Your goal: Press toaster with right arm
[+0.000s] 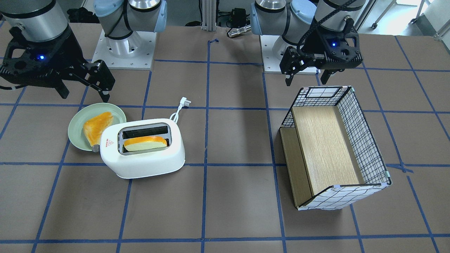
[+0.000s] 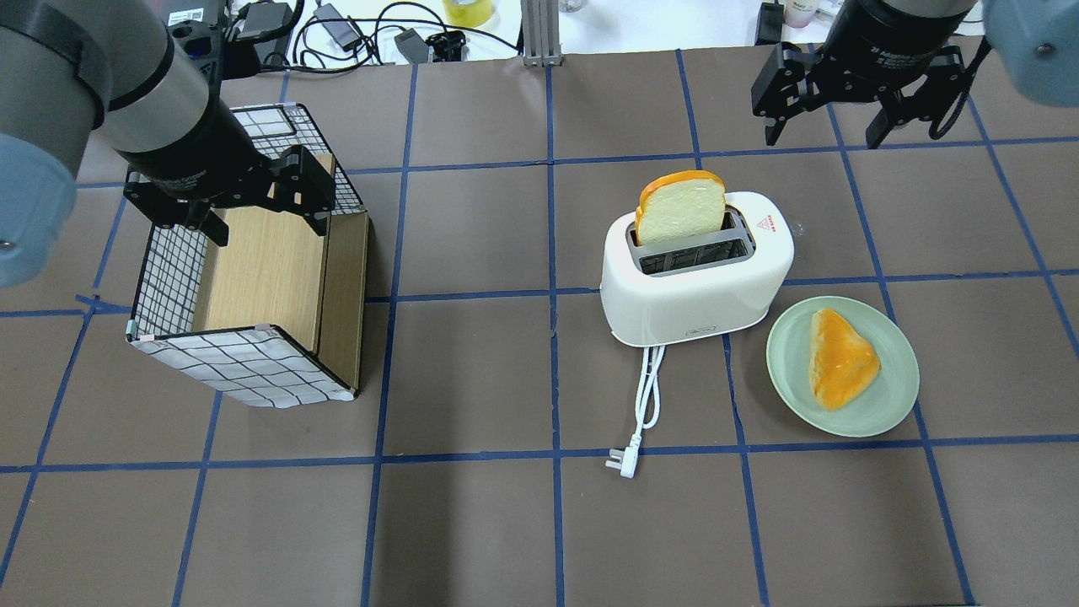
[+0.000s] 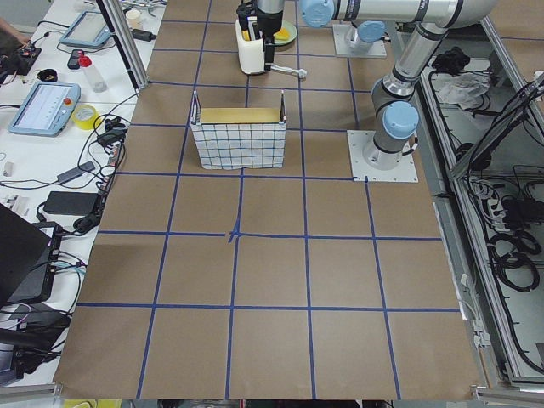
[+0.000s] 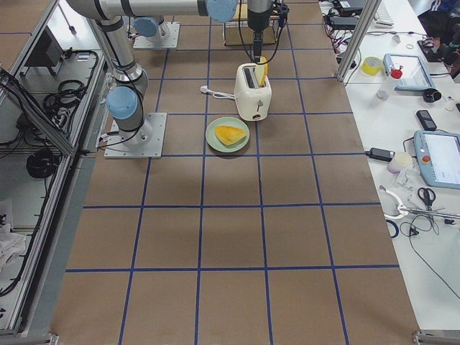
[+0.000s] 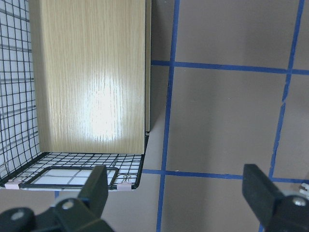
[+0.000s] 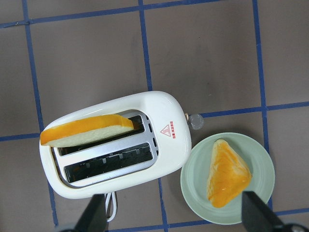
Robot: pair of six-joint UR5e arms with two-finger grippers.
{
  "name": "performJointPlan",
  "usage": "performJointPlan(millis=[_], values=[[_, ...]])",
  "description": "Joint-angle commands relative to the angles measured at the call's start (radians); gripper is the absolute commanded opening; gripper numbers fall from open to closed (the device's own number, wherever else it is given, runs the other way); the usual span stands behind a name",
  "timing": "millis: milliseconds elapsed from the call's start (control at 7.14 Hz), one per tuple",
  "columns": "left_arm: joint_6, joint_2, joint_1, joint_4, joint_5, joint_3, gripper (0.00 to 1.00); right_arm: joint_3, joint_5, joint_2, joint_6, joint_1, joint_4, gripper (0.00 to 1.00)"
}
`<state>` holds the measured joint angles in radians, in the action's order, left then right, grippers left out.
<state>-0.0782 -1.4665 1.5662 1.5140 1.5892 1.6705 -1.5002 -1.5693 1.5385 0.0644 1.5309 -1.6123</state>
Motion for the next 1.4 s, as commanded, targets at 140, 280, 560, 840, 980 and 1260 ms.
performJointPlan(millis=[140,280,560,840,980,1260], values=[[0.000,0.000,0.000,0.000,0.000,0.000,1.00,0.000,0.000,0.002,0.000,0.000,0.000,1.00],[0.000,0.000,0.000,0.000,0.000,0.000,1.00,0.000,-0.003,0.000,0.000,0.000,0.000,1.00],[0.000,0.000,0.000,0.000,0.000,0.000,1.00,0.002,-0.003,-0.001,-0.002,0.000,-0.001,1.00],[0.000,0.000,0.000,0.000,0.000,0.000,1.00,0.000,0.002,-0.005,-0.006,0.000,-0.005,1.00],[0.000,0.000,0.000,0.000,0.000,0.000,1.00,0.002,-0.001,-0.006,-0.014,0.000,-0.005,0.77],[0.000,0.000,0.000,0.000,0.000,0.000,1.00,0.011,-0.008,-0.008,-0.017,0.000,-0.003,0.02]])
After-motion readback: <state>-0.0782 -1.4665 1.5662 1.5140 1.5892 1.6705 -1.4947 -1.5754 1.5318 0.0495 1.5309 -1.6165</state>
